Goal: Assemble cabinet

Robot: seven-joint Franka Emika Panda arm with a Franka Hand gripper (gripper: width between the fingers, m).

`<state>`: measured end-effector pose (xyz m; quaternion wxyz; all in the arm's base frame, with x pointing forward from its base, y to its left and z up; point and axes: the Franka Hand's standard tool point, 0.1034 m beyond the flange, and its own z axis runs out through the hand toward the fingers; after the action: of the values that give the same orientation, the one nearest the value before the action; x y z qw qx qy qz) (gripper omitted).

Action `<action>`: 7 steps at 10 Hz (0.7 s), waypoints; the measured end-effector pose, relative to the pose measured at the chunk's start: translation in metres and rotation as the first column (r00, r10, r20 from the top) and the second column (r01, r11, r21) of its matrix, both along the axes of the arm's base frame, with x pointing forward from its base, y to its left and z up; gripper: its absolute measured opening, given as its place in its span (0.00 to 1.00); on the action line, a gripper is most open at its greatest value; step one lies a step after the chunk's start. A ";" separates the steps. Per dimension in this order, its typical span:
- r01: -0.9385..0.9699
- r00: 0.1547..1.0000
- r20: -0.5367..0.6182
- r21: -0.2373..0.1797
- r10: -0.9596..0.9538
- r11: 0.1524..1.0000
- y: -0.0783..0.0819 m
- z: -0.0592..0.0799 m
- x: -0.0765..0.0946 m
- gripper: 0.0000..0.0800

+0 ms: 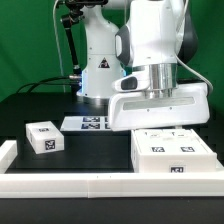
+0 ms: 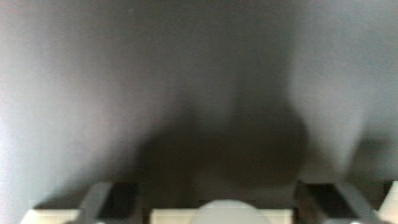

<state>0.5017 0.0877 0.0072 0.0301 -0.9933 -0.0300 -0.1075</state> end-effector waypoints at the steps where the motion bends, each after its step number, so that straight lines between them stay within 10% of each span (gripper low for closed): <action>1: 0.000 1.000 -0.002 -0.001 0.000 1.000 -0.001 0.000 -0.001 0.31; 7: -0.036 0.999 -0.003 -0.011 0.035 0.999 -0.005 -0.001 -0.002 0.27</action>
Offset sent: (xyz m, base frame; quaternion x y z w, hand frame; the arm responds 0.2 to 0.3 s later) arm 0.0059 -0.0096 -0.0024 0.0055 0.0122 -0.0435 0.9990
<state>0.4996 0.0831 0.0058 0.0267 -0.9929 -0.0481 -0.1056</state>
